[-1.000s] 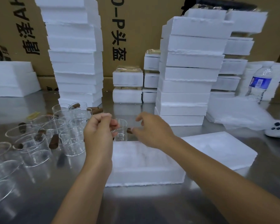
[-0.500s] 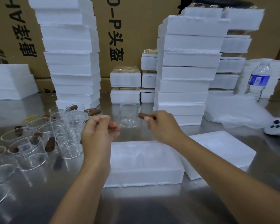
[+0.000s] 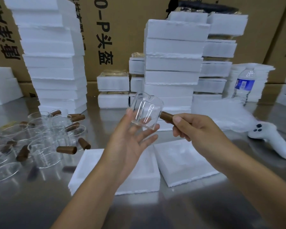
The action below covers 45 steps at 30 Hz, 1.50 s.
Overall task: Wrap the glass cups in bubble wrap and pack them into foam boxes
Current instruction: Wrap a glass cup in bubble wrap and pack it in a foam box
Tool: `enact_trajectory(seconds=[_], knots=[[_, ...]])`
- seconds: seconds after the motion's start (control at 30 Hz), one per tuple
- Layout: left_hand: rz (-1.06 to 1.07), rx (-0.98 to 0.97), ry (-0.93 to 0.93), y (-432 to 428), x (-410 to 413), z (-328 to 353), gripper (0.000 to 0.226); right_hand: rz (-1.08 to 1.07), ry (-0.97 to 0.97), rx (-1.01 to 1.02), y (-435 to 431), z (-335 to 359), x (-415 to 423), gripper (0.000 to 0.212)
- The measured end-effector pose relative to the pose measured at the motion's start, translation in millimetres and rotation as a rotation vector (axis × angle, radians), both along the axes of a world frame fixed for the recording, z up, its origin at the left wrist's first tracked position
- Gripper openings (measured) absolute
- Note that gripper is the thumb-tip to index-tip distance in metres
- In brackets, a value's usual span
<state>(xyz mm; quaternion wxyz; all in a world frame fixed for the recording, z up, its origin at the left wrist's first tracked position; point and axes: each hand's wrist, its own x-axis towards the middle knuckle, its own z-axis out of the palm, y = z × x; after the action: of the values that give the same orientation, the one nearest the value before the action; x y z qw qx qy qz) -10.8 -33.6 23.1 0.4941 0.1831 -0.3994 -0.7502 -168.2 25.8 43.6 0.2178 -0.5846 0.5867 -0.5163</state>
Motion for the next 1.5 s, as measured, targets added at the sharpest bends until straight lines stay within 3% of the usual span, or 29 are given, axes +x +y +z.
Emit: enact_trajectory(seconds=[0.17,0.3,0.4,0.57,0.7,0.83,1.0,1.33,1.4,1.5], knots=[[0.004,0.101,0.101,-5.2,-7.9,-8.8,0.049,-0.028,0.029,0.047,-5.3,-1.6,-27.2,0.027],[0.061,0.175,0.234,-15.7,7.0,-12.6,0.044,-0.263,0.001,0.035,-34.5,-13.3,-77.7,0.013],[0.09,0.189,0.255,-20.5,13.8,-13.6,0.032,-0.539,0.256,0.098,-60.4,-32.4,-119.6,0.022],[0.125,0.174,0.263,-21.7,11.1,-11.7,0.023,-0.724,0.792,0.284,-76.1,-61.4,-160.9,0.056],[0.129,0.156,0.262,-24.0,8.9,-11.5,0.027,-0.812,0.975,0.287,-83.2,-63.3,-171.8,0.048],[0.128,0.159,0.267,-22.8,5.1,-10.4,0.041,-0.871,0.928,0.203,-86.2,-58.2,-174.6,0.027],[0.103,0.166,0.257,-22.1,6.1,-11.0,0.042,-0.91,0.753,0.109,-86.6,-46.4,-169.1,0.025],[0.1,0.206,0.286,-23.8,10.7,-15.5,0.036,-0.699,0.407,0.139,-78.2,-20.5,-158.6,0.029],[0.099,0.225,0.297,-24.0,12.0,-15.5,0.038,-0.709,0.312,0.07,-75.6,-16.0,-156.3,0.025],[0.081,0.241,0.329,-23.1,14.2,-13.5,0.031,-0.797,0.133,-0.19,-69.3,-0.2,-141.3,0.021]])
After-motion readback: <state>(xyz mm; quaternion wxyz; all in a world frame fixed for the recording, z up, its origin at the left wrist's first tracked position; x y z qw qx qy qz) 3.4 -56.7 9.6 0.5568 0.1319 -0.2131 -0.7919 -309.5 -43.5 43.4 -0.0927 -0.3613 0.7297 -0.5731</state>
